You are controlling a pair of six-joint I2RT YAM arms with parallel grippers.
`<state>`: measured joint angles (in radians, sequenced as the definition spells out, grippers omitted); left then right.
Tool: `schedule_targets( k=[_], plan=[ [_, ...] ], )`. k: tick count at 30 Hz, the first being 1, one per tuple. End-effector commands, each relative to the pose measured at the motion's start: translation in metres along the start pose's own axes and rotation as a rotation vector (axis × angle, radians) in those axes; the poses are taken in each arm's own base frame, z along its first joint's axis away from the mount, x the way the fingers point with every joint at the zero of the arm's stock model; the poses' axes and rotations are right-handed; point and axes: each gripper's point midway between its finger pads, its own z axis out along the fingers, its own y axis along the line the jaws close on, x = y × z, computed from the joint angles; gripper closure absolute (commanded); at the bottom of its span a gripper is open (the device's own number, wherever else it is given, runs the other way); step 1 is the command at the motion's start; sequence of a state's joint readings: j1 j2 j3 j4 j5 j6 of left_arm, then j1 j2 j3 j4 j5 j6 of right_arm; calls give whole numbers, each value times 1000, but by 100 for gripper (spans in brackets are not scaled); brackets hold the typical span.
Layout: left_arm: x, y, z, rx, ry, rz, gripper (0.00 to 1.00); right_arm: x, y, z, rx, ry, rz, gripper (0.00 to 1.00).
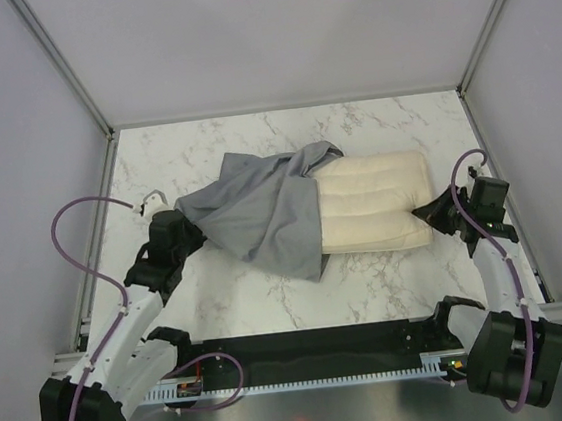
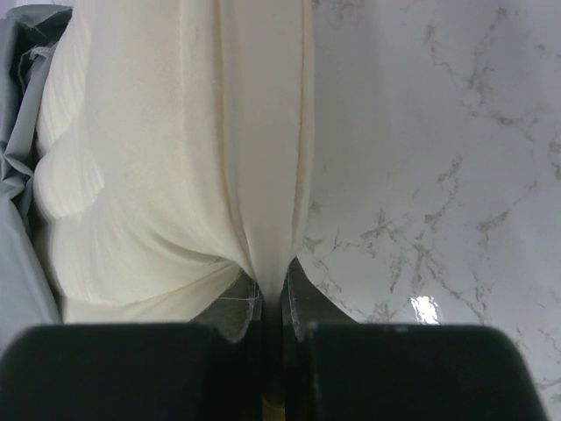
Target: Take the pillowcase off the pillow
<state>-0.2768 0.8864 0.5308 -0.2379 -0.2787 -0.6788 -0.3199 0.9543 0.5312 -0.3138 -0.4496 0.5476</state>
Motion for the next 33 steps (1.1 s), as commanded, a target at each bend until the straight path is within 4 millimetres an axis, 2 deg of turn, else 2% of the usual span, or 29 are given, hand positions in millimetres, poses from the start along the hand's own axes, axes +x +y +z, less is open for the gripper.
schedule_targets(
  k=[1,5,10,12,13,14,15,17,18,19,20,23,24,25,27,29,30,31,33],
  plan=[
    [-21,12,-7,-35,-86,36,98,-63,-8,-5,68,-197,-94,100],
    [-15,-8,-9,79,-59,88,98,-74,-16,3,102,-196,-100,100],
    [7,-37,-23,239,-17,188,98,-100,-22,9,143,-208,-97,100],
    [18,-57,-33,333,9,229,98,-113,-18,6,151,-235,-101,78],
    [22,-63,-38,363,15,243,98,-115,-18,5,162,-234,-101,63],
    [26,-70,-43,395,23,261,98,-119,-17,2,174,-239,-104,34],
    [36,-82,-50,441,40,297,98,-128,-13,-3,184,-259,-121,26],
    [45,-93,-57,488,59,324,98,-131,-17,-15,238,-273,-132,2],
    [53,-101,-64,528,82,342,98,-136,-14,-21,249,-291,-156,2],
    [57,-105,-66,549,87,347,98,-132,-15,-26,259,-286,-162,2],
    [59,-110,-69,569,90,352,98,-132,-7,-34,246,-307,-182,2],
    [69,-122,-77,629,102,379,98,-110,12,-40,215,-282,-225,2],
    [72,-128,-82,659,106,396,98,-97,13,-36,214,-260,-230,2],
    [71,-133,-86,678,104,401,98,-82,27,-33,180,-240,-243,2],
    [73,-141,-93,716,102,425,98,-61,28,-24,181,-203,-241,2],
    [71,-147,-100,742,91,437,98,-36,41,-14,144,-144,-237,2],
    [71,-149,-103,749,86,444,98,-27,38,-11,164,-134,-237,2],
    [70,-150,-105,752,80,444,98,-10,50,-8,136,-103,-270,2],
    [70,-150,-107,750,73,447,98,1,52,-7,156,-102,-274,2]
  ],
)
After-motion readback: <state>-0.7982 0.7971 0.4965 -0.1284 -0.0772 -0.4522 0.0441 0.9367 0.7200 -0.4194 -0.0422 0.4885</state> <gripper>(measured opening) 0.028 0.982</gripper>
